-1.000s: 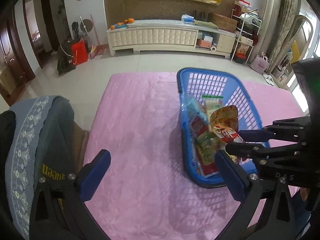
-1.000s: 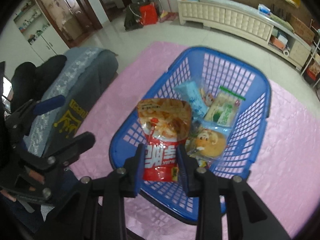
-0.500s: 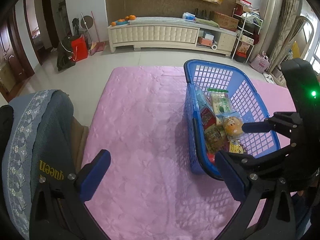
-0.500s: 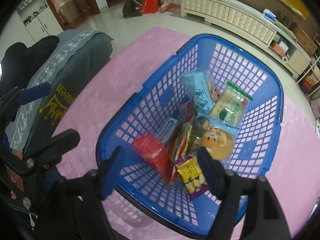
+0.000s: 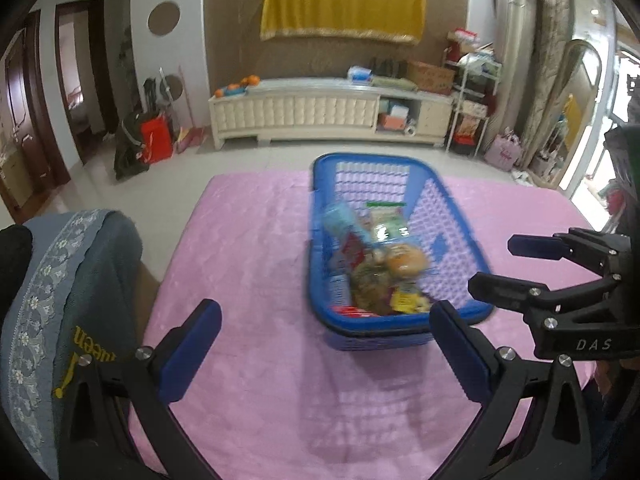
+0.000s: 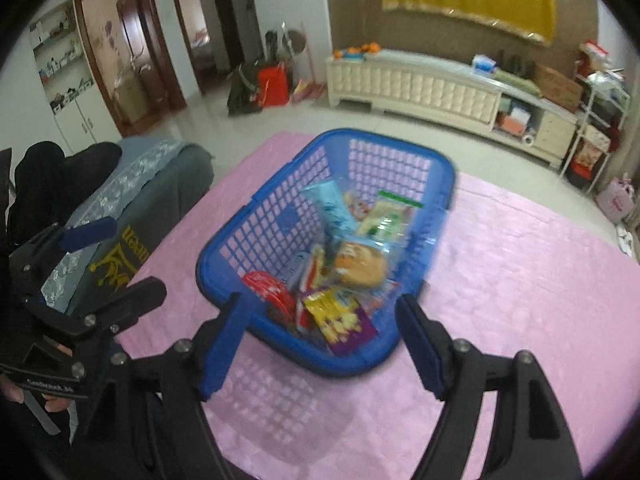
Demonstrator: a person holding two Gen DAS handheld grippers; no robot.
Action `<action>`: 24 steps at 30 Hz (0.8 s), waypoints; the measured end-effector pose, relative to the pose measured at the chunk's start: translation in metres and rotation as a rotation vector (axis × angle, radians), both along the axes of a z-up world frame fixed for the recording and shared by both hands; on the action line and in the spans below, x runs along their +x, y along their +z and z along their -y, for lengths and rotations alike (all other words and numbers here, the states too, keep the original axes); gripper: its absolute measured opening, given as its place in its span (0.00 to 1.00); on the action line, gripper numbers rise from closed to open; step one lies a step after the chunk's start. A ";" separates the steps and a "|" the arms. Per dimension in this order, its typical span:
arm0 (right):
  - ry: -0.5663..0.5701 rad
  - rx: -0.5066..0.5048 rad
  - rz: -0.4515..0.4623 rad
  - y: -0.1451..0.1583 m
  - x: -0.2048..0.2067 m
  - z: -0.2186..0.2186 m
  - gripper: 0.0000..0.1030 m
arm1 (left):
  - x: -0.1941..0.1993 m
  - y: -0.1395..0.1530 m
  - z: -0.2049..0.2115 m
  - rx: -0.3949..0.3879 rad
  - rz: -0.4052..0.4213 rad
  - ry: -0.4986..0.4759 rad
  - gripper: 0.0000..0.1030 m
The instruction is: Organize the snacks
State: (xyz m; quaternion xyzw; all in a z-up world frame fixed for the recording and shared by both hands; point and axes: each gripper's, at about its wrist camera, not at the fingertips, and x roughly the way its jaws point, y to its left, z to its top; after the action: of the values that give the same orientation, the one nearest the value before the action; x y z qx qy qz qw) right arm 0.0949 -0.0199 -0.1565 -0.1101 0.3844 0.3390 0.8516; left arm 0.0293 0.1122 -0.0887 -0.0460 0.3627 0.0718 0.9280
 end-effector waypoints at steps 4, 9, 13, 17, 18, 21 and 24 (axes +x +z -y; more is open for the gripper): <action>-0.045 0.028 0.048 0.005 -0.019 0.034 0.77 | -0.015 0.001 0.035 0.029 0.046 -0.019 1.00; -0.098 0.084 0.137 0.016 -0.053 0.079 0.78 | -0.041 0.009 0.070 0.020 0.150 -0.006 1.00; -0.149 0.124 0.207 0.027 -0.078 0.111 0.84 | -0.060 0.021 0.092 0.000 0.204 -0.009 1.00; -0.183 0.203 0.267 0.043 -0.100 0.137 1.00 | -0.075 0.035 0.112 0.009 0.251 -0.036 1.00; -0.196 0.214 0.286 0.047 -0.105 0.141 1.00 | -0.079 0.040 0.115 0.009 0.267 -0.033 1.00; -0.227 0.241 0.336 0.059 -0.121 0.152 1.00 | -0.092 0.051 0.126 0.006 0.314 -0.053 1.00; -0.275 0.259 0.419 0.072 -0.139 0.160 1.00 | -0.102 0.060 0.136 0.026 0.336 -0.072 1.00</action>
State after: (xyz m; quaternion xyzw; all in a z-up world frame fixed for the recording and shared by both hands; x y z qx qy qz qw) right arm -0.0436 -0.1796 -0.0841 -0.0148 0.1647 0.2364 0.9575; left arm -0.0723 -0.0239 -0.0286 -0.0323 0.2030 0.0345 0.9780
